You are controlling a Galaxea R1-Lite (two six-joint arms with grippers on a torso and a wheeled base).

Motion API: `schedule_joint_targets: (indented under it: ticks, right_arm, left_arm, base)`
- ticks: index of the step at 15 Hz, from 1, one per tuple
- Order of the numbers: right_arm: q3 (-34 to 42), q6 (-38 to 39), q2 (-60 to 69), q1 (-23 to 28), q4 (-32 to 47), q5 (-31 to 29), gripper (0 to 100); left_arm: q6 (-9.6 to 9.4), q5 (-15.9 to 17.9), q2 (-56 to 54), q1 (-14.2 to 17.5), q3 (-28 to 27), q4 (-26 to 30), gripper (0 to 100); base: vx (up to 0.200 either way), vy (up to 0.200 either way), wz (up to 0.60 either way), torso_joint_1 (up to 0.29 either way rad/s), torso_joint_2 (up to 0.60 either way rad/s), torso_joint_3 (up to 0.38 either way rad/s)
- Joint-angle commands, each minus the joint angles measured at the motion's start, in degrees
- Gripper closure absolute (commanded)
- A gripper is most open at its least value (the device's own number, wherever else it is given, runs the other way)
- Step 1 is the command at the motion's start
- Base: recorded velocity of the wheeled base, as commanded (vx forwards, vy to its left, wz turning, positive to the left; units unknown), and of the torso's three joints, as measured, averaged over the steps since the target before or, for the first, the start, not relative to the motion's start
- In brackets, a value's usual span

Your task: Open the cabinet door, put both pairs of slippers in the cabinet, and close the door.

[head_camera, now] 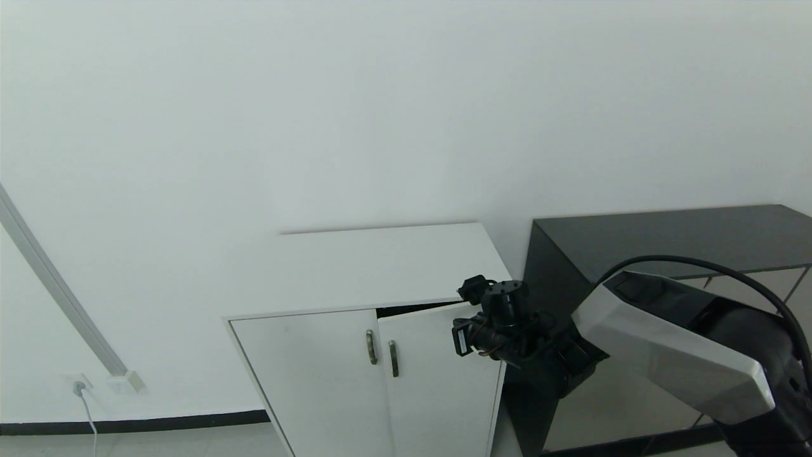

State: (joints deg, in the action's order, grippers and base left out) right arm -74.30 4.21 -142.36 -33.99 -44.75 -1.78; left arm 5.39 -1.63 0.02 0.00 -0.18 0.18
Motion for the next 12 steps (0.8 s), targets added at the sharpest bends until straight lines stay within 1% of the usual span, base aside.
schedule_joint_targets:
  ticks: [1,4,12]
  right_arm:
    - [-1.64,0.01,-0.72,0.15,0.63,0.02,100]
    - [-3.57,0.01,-0.99,0.5,2.48,0.02,100]
    - [-6.65,-0.07,-2.04,0.94,4.06,-0.07,100]
  left_arm:
    - [0.06,-0.04,0.06,0.0,0.01,-0.01,100]
    - [0.06,-0.12,0.06,0.09,0.01,-0.01,100]
    - [0.06,-0.21,-0.02,0.0,0.01,-0.01,100]
  base:
    - [0.0,0.0,0.0,0.0,0.0,0.0]
    - [0.0,0.0,0.0,0.0,0.0,0.0]
    - [0.0,0.0,0.0,0.0,0.0,0.0]
